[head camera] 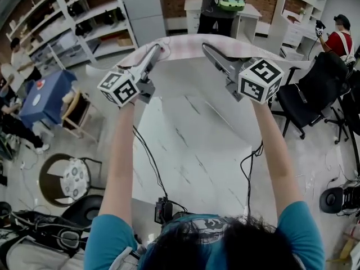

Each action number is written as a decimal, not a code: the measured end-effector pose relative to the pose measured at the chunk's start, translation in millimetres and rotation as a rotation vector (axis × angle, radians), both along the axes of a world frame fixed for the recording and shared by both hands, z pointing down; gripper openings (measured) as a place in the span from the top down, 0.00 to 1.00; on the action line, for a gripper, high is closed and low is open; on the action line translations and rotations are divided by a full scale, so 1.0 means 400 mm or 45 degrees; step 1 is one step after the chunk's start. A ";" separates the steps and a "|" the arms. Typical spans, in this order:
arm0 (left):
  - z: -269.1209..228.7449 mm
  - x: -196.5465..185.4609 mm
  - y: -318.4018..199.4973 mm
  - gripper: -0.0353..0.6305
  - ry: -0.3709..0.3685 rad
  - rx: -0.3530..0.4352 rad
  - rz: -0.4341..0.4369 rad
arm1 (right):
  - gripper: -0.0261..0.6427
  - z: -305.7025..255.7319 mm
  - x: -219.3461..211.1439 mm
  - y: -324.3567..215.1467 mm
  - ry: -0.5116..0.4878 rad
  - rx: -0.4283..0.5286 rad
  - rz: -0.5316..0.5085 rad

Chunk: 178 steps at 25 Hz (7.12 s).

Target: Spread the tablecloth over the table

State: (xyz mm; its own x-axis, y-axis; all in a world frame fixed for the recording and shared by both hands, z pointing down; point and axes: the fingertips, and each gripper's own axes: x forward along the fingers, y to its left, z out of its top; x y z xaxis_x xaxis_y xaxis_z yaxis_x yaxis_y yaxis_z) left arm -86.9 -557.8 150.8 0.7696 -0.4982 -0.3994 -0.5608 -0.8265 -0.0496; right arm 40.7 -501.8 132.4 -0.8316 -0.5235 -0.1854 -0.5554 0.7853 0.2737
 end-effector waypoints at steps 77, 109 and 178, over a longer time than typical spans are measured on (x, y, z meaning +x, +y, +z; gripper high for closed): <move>1.265 -0.124 0.819 0.79 -0.027 -1.649 -0.152 | 0.91 1.264 -0.026 0.810 -0.855 -1.970 0.463; 1.393 -0.171 0.919 0.49 -0.411 -1.764 -0.438 | 0.75 1.388 -0.082 0.981 -0.696 -2.082 0.364; 0.802 0.041 1.288 0.92 -0.550 -0.745 -0.042 | 0.96 0.826 -0.032 1.253 -0.245 -1.086 0.260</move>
